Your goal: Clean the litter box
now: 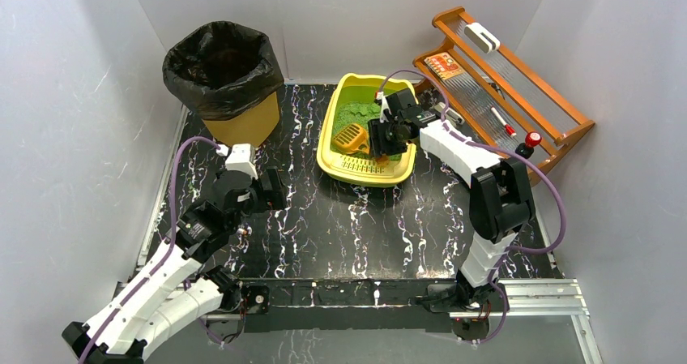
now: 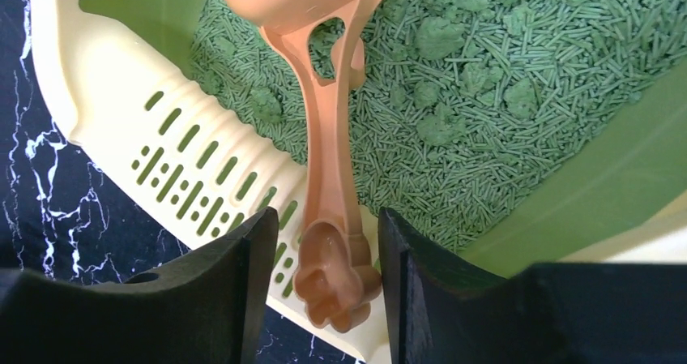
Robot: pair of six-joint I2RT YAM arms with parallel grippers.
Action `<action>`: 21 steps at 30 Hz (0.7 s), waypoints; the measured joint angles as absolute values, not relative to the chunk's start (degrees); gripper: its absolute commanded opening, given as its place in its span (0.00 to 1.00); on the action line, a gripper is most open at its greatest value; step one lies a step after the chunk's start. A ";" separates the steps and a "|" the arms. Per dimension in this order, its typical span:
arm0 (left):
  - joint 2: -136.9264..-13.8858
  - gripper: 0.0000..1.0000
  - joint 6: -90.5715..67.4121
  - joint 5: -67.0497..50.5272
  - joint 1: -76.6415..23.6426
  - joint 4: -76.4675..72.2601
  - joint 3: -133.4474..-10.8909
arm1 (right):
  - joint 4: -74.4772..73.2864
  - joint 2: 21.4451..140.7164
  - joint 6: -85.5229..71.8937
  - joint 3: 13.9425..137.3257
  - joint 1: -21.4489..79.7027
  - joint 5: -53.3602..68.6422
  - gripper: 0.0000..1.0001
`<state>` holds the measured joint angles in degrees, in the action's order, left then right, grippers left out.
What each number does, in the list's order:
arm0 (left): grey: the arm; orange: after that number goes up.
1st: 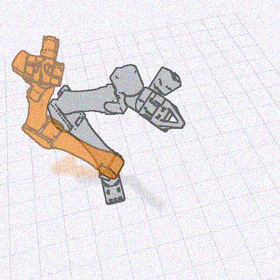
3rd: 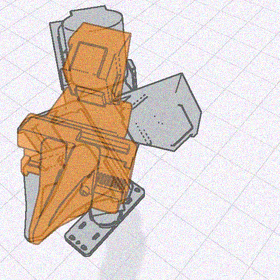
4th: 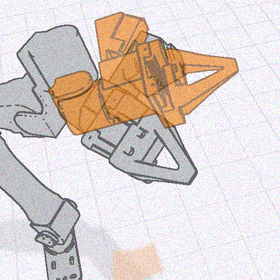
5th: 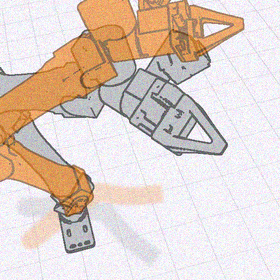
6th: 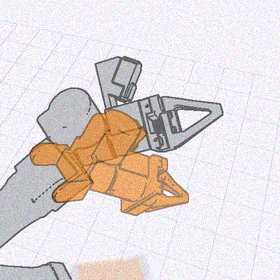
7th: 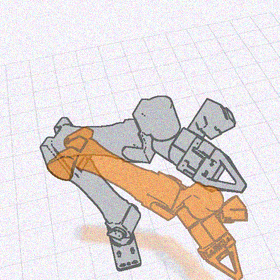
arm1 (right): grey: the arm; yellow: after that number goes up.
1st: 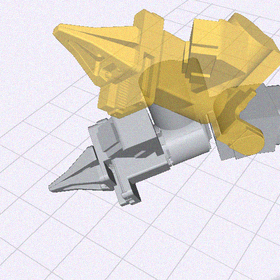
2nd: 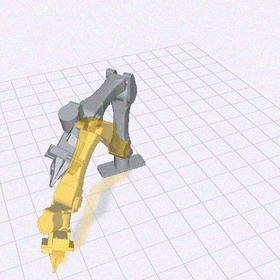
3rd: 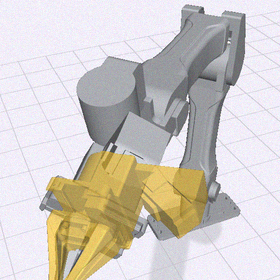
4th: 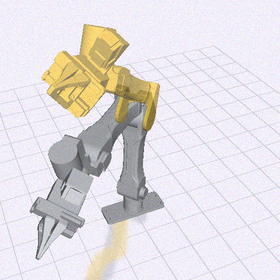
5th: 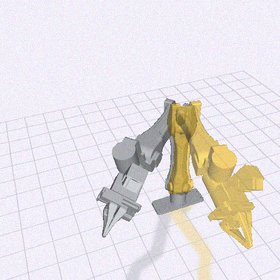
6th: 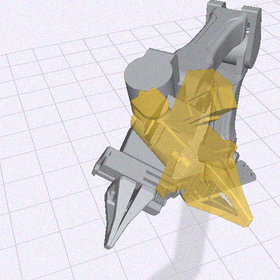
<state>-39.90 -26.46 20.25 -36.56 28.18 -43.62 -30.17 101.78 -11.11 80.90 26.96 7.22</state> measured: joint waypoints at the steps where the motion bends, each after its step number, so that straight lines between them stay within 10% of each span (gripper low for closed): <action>1: -39.88 0.98 -26.39 20.25 -36.56 28.16 -43.59 | -30.17 101.89 -11.38 80.90 26.92 7.84 0.49; 21: -37.23 0.91 -27.18 21.91 -36.56 27.81 -43.51 | -30.17 101.03 -12.71 81.43 26.09 11.49 0.00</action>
